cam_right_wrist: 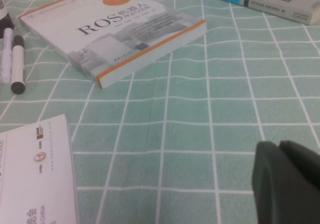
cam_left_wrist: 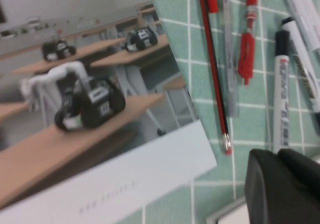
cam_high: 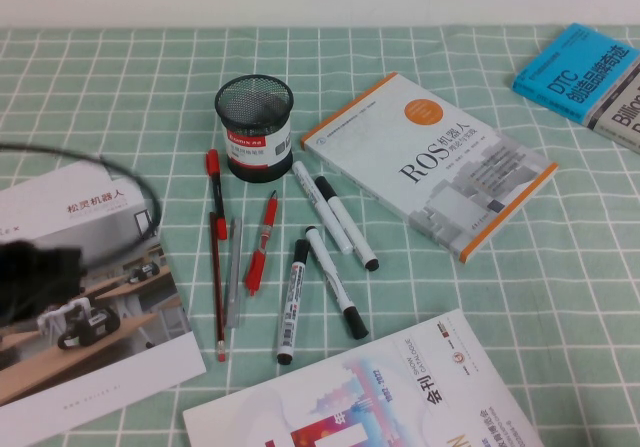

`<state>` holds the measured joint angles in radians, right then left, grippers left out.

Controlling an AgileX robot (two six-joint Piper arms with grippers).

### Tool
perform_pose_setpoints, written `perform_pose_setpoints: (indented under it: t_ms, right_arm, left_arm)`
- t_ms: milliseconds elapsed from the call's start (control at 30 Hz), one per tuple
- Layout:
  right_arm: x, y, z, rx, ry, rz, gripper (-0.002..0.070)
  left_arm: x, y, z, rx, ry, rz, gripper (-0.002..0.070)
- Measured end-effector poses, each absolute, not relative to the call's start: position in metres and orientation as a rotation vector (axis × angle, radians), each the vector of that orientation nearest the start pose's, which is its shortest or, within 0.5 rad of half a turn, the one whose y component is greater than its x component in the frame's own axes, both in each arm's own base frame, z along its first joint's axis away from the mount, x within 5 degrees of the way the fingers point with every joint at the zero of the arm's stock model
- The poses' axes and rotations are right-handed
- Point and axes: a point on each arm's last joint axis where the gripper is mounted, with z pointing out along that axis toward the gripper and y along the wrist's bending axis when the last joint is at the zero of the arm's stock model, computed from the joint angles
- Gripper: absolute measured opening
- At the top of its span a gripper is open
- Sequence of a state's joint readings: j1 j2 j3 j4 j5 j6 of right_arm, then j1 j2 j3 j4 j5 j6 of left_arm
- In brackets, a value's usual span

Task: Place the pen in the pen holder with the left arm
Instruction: Pick up the pen on the table

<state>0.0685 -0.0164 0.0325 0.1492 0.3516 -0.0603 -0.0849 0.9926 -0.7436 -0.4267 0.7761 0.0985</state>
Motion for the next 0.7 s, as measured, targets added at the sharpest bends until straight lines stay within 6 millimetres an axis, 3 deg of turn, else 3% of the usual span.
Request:
perform_pose_setpoints:
  t_ms: [133, 267, 467, 700]
  right_arm:
    - [0.053, 0.008, 0.172, -0.025, 1.85, 0.151, -0.0022]
    - [0.053, 0.008, 0.172, -0.025, 1.85, 0.151, -0.0022]
    - [0.053, 0.008, 0.172, -0.025, 1.85, 0.151, -0.0022]
    - [0.053, 0.008, 0.172, -0.025, 1.85, 0.151, -0.0022]
  left_arm:
    - [0.228, -0.055, 0.291, 0.017, 2.568, -0.512, 0.0]
    - [0.264, -0.088, 0.288, 0.13, 2.637, -0.52, 0.0]
    - [0.302, -0.13, 0.273, 0.22, 2.77, -0.41, 0.0]
    - [0.33, -0.157, 0.253, 0.244, 2.886, -0.363, 0.0]
